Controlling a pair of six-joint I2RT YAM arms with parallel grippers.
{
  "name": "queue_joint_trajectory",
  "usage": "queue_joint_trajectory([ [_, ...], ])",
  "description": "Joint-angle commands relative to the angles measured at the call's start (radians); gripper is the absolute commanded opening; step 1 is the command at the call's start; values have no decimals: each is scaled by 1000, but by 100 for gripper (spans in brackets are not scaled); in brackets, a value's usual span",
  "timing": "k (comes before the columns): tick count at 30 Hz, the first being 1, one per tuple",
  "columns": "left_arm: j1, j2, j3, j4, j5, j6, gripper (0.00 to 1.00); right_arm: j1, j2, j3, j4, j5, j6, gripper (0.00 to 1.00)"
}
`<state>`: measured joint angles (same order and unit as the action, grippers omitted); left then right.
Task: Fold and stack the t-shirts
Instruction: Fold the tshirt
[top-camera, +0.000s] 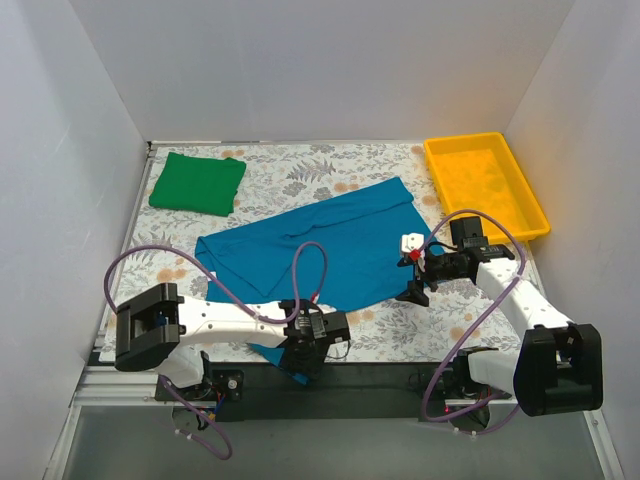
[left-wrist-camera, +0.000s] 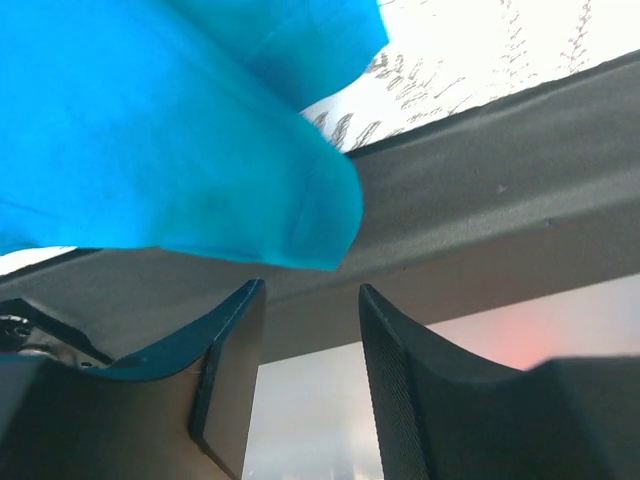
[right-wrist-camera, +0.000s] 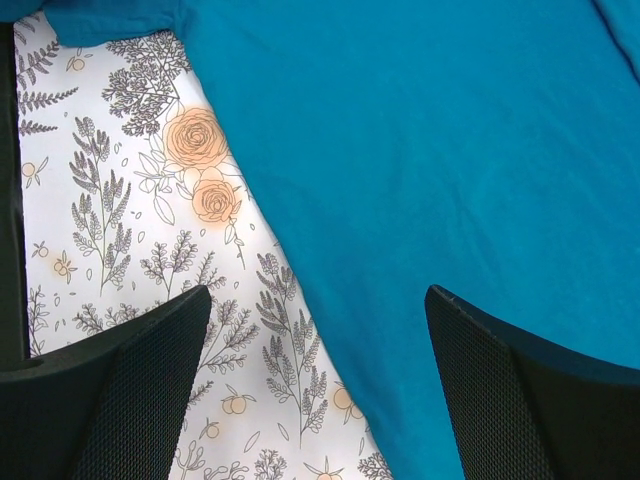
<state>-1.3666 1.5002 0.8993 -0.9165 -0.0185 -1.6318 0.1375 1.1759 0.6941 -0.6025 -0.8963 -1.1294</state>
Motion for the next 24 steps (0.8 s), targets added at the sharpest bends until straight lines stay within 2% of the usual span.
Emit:
queue_joint_trajectory([
  [1,-22,49,49,16,-28,16,40,-4,13,18,1,-18,6,94],
  [8,-48,117,66,-2,-58,18,39,-10,18,18,3,-16,8,94],
  [13,-63,156,72,-44,-101,7,34,-13,21,19,1,-15,10,93],
  [18,-80,199,72,-50,-133,1,22,-19,21,19,1,-16,11,93],
  [22,-89,190,87,-51,-144,1,11,-24,21,19,0,-16,11,93],
  [24,-89,163,98,-54,-150,1,9,-29,21,19,0,-1,11,94],
])
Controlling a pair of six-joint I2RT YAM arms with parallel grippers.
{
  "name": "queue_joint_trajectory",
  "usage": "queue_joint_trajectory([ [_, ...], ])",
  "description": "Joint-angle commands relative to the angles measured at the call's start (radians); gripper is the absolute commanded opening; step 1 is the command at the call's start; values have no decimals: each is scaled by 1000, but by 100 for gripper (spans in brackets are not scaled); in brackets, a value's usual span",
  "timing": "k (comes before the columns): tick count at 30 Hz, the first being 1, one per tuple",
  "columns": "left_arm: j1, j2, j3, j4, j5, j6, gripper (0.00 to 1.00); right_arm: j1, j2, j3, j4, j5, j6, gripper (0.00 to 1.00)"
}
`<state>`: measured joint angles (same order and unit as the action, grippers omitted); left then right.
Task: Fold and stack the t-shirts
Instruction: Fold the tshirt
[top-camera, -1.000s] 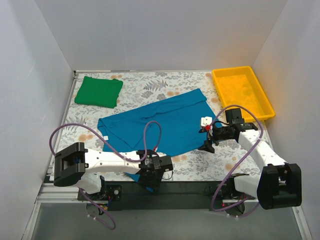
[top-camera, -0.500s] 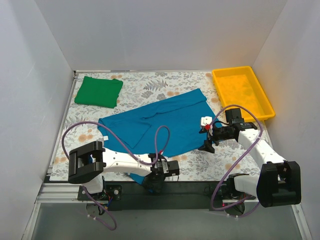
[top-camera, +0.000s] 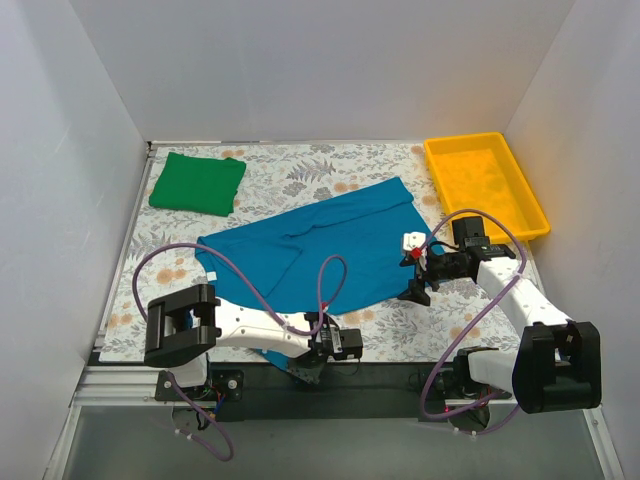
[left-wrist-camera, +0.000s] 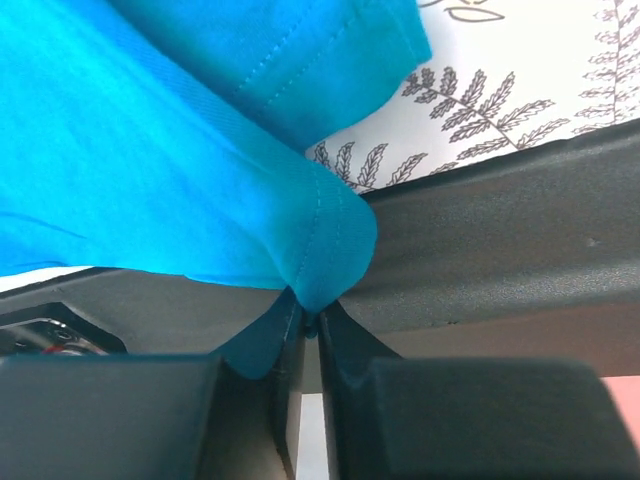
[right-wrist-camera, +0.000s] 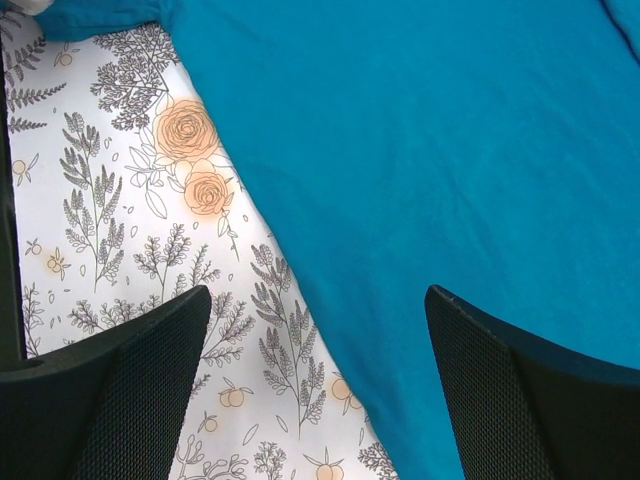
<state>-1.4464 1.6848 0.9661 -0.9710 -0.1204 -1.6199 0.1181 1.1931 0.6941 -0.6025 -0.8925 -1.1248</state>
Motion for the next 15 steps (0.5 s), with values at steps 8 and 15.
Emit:
queue_joint_trajectory([
  [8,-6,-197,36,9,-84,-12,1,-107,46,53,6,137,62,91],
  [15,49,-356,-29,49,-100,-11,0,-189,178,105,15,277,135,75],
])
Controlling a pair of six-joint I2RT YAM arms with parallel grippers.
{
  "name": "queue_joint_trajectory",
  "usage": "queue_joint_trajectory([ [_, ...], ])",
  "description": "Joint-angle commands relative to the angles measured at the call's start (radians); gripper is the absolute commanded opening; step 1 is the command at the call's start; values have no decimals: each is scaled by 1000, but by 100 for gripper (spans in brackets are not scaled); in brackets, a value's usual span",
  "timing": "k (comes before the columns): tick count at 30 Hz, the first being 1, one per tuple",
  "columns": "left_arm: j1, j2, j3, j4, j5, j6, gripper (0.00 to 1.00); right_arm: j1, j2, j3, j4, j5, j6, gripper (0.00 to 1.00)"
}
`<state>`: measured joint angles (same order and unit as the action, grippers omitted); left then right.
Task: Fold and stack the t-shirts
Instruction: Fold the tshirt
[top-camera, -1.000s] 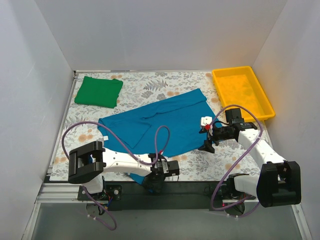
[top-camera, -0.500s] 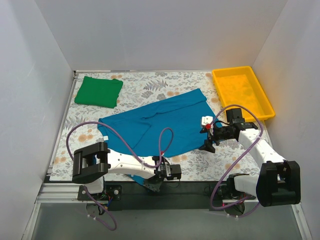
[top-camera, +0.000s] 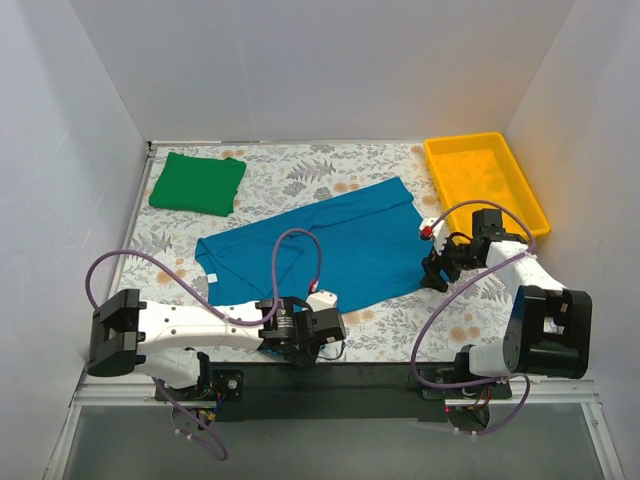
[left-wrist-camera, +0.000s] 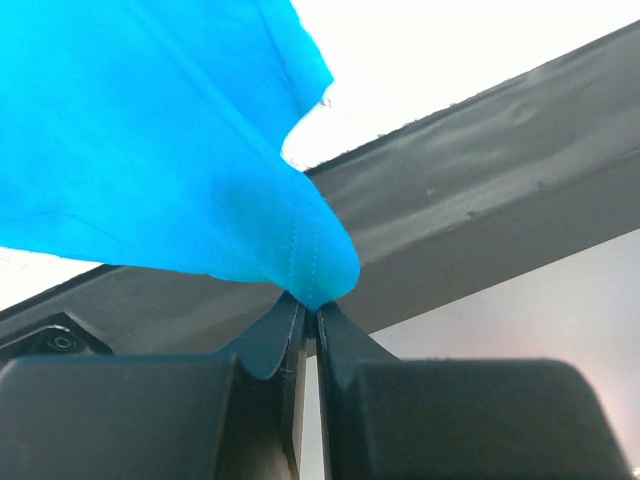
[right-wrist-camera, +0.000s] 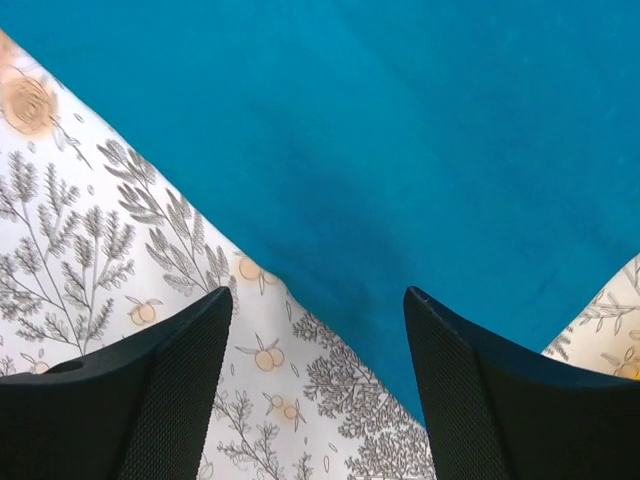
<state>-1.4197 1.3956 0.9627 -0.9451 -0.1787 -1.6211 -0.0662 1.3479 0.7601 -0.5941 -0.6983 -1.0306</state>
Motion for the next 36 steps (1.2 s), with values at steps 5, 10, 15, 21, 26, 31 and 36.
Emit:
queue_joint_trajectory([
  [5,57,-154,-48,20,-50,-2,0,-20,48,48,24,212,-26,75],
  [10,70,-207,-58,0,-45,1,0,-38,37,35,7,295,-288,75],
  [15,77,-248,-67,-4,-45,6,0,-38,60,38,-10,345,-453,75],
  [21,87,-257,-64,-11,-44,17,0,-27,152,87,-10,402,-505,69],
  [26,93,-267,-62,-23,-47,20,0,-3,201,71,-7,464,-536,53],
  [31,102,-288,-64,-34,-54,18,0,5,206,68,-13,441,-546,35],
  [36,128,-339,-56,-54,-74,18,0,19,172,91,-50,389,-556,25],
])
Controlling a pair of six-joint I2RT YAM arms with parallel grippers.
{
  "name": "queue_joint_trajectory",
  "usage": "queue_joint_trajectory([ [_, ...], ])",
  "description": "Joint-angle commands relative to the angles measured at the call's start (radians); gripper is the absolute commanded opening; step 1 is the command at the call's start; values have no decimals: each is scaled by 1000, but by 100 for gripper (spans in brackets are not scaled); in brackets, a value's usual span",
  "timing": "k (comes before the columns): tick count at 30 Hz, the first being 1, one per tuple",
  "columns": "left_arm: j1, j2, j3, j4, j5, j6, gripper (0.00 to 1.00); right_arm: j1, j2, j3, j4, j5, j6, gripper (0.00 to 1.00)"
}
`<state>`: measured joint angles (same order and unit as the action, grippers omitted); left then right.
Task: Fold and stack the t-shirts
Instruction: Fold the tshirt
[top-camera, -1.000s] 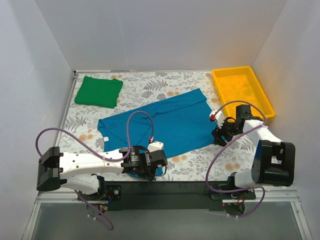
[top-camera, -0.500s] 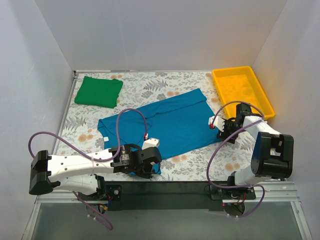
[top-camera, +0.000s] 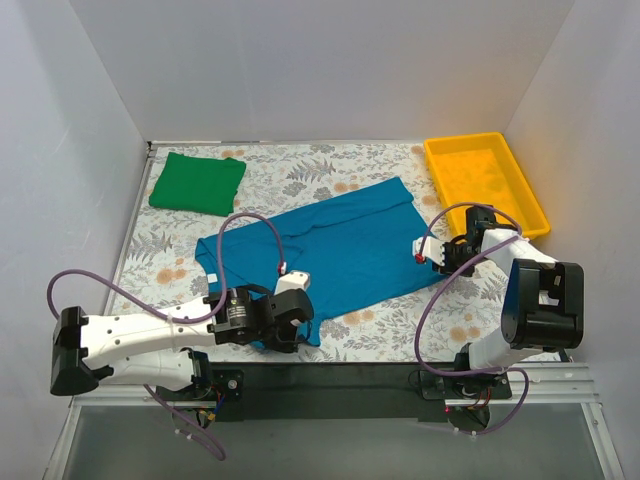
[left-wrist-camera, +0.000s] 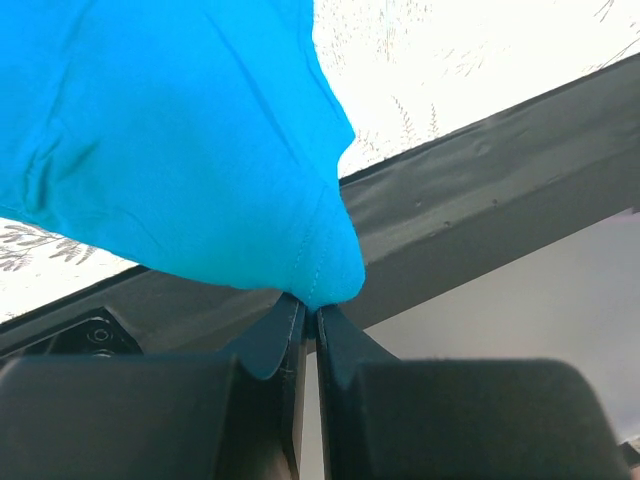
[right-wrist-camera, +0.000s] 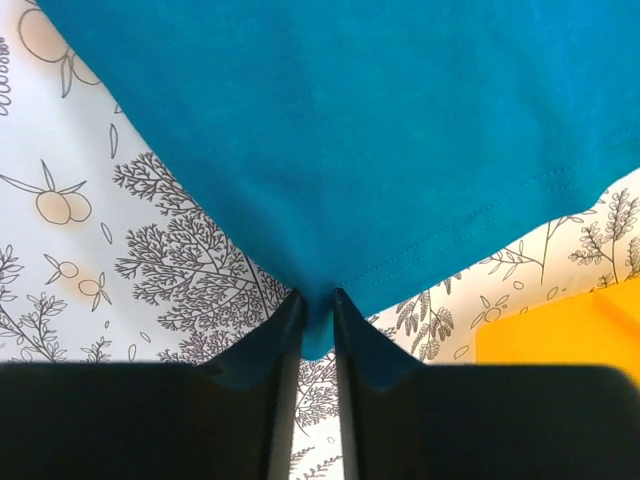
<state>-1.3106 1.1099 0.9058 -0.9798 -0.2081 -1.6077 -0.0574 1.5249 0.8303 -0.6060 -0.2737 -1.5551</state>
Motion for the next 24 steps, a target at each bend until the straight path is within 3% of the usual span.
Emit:
queue_joint_trajectory([
  [1,37,-61,-1,-17,-42,9,0,11,-15,30,-47,-44,-31,21],
  [4,89,-81,-4,-5,-36,51,0,19,-28,75,-77,-62,-22,1],
  [24,350,-70,87,29,-82,275,0,56,103,391,-153,-105,165,1],
])
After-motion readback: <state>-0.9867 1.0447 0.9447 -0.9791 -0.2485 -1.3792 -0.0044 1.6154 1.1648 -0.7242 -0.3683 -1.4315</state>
